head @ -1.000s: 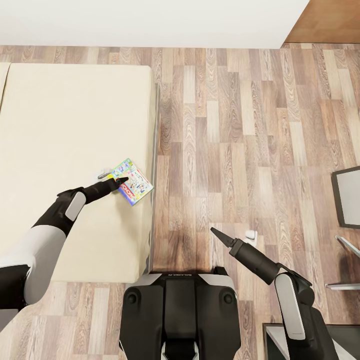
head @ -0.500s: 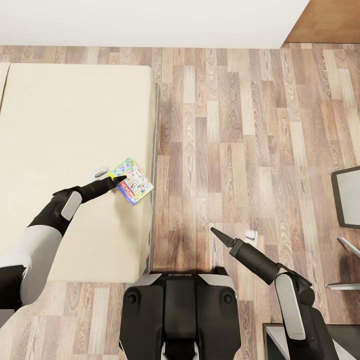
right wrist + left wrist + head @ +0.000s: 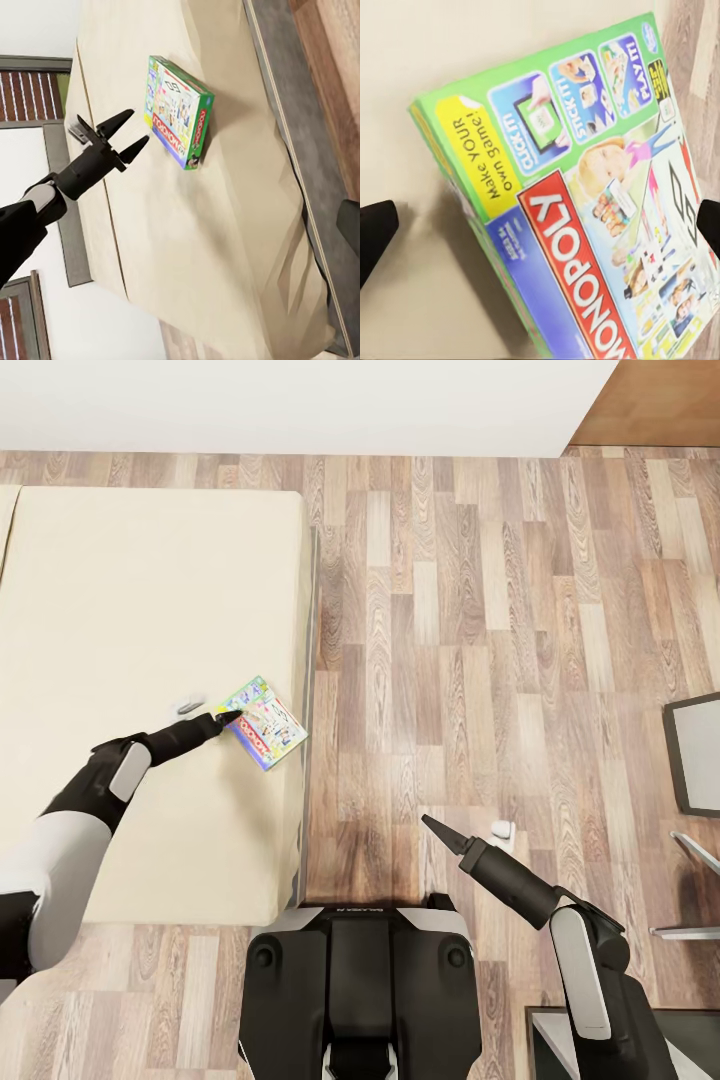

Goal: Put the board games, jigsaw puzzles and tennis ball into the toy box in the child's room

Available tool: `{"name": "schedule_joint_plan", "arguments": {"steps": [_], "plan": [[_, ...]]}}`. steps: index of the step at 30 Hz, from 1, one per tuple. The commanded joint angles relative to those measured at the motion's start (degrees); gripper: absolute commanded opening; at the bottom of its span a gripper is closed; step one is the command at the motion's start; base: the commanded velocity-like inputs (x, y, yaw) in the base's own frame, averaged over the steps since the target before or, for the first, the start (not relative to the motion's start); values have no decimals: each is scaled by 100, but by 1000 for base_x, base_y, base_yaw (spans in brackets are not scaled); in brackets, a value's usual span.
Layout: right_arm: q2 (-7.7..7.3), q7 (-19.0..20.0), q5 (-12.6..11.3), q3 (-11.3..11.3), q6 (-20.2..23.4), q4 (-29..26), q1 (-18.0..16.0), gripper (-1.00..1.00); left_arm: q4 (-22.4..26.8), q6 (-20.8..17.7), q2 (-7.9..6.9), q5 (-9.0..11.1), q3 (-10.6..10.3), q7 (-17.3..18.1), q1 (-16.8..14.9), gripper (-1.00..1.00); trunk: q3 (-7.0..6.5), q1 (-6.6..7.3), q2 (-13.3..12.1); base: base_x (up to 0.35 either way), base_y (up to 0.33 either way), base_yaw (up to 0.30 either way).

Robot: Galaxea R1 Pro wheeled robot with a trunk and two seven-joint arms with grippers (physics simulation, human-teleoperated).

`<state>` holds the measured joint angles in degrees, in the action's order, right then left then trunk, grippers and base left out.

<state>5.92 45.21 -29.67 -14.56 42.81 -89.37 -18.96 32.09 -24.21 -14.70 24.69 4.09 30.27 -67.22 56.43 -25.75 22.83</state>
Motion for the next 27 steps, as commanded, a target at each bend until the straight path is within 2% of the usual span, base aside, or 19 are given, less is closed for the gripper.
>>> {"name": "schedule_joint_plan", "arguments": {"steps": [1, 10, 14, 19, 22, 23, 26, 27], "plan": [[5, 14, -11, -12, 34, -1, -3, 100, -1, -44, -33, 37, 16, 9, -2, 100, 5, -4, 9, 0, 0, 0], [5, 9, -6, -12, 34, -1, -3, 100, -1, -35, -337, 88, 81, 26, 16, 100, 5, -4, 9, 0, 0, 0], [5, 11, -9, -12, 34, -1, -3, 100, -7, -34, -494, 102, 223, 38, 42, 100, 5, -4, 9, 0, 0, 0], [5, 7, -11, -12, 33, -1, -3, 100, -9, -35, -622, 111, 484, 121, 76, 100, 5, -4, 9, 0, 0, 0], [5, 6, -12, -12, 34, -1, -3, 100, -11, -61, -723, 116, 731, 295, 120, 100, 5, -4, 9, 0, 0, 0], [5, 6, -13, -12, 34, -1, -3, 100, -14, -80, -769, 119, 848, 436, 166, 100, 5, -4, 9, 0, 0, 0], [5, 6, -13, -12, 34, -1, -3, 100, -12, -159, -832, 121, 996, 712, 246, 100, 5, -4, 9, 0, 0, 0], [5, 6, -13, -12, 31, -1, -3, 100, -13, -264, -882, 119, 1084, 935, 314, 100, 5, -4, 9, 0, 0, 0]]}}
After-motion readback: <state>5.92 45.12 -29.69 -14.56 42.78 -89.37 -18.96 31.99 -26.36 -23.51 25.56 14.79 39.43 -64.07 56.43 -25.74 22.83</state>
